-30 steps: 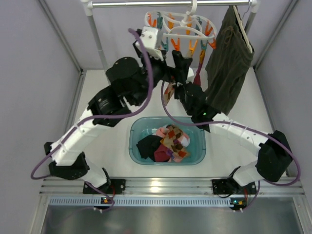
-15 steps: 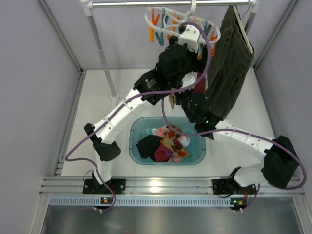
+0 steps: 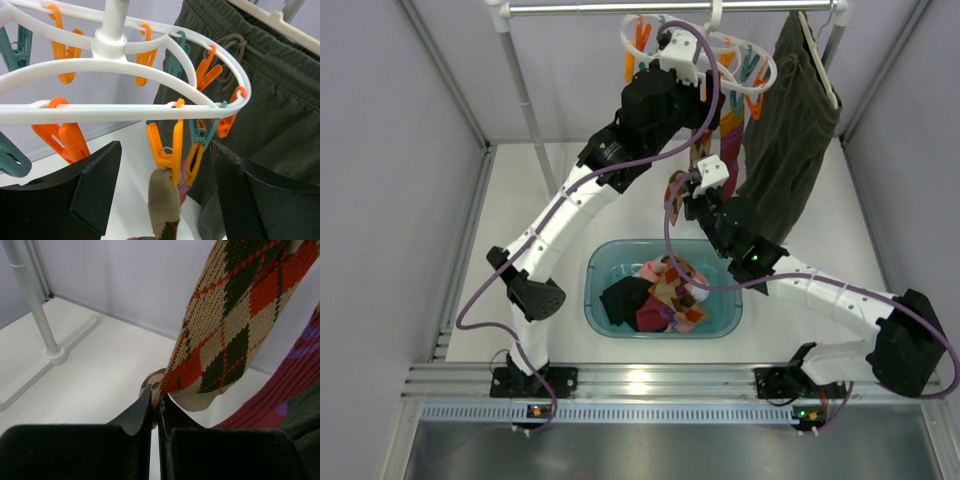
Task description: Remove the socks clipped to the hanger
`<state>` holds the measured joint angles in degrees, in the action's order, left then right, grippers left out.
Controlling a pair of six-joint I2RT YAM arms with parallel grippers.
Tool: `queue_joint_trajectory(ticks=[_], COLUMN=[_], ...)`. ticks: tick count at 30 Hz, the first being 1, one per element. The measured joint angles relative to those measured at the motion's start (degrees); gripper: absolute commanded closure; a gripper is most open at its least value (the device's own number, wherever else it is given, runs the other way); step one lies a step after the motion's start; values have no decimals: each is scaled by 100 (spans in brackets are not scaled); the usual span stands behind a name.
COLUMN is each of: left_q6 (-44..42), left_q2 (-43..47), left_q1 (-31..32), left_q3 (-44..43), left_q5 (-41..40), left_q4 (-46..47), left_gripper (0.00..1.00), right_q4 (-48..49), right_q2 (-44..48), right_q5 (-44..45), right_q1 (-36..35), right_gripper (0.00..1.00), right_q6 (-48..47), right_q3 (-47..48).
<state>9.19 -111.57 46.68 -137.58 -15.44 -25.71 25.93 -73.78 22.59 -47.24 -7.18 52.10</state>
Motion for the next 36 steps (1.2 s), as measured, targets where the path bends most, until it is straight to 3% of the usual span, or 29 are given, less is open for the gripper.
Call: queue_joint_trajectory(ticks=[8,11,13,14,15,16,20,25,27,29,30,31,33,34,36], left_q6=[101,122,122,125,122,76,11,-63,-83,-87,-87,-83,-68,-50,4], left_q2=[-330,-431,-476,-490,-509,-520,-533,-533,-533,-533,-531,-527,-470,-433,-278], left_q1=[-184,-247,-293,-313,-321,-334,-348,-345,-348,-348,-348,-348,-348,-348,-354], left_q3=[0,0,0,0,0,0,0,0,0,15,33,76,256,367,693], left_q5=[437,597,702,734,769,789,811,809,811,815,826,848,874,890,946], left_q4=[28,61,162,234,306,389,584,726,743,772,787,817,887,925,951], left_gripper=[21,25,33,45,49,64,89,91,97,94,71,63,59,46,37], right_q4=[118,160,181,192,195,197,221,232,168,74,-28,-199,-619,-940,-1582], right_q2=[162,210,229,238,243,247,247,339,562,863,1032,1248,1615,1788,2028], right_q5=[-321,-413,-461,-479,-490,-494,-518,-807,-1143,-1539,-1727,-1952,-2284,-2448,-2793], right_q1=[0,0,0,0,0,0,0,0,0,0,0,0,0,0,0], right_gripper=[100,100,100,100,100,100,100,100,100,100,100,100,100,100,100], right_q6=[-46,-79,-81,-83,-94,-107,-144,-157,-162,-146,-125,-68,44,125,284], right_q3=[-122,-199,-243,-264,-284,-299,-363,-734,-992,-1154,-1174,-1161,-1067,-957,-723])
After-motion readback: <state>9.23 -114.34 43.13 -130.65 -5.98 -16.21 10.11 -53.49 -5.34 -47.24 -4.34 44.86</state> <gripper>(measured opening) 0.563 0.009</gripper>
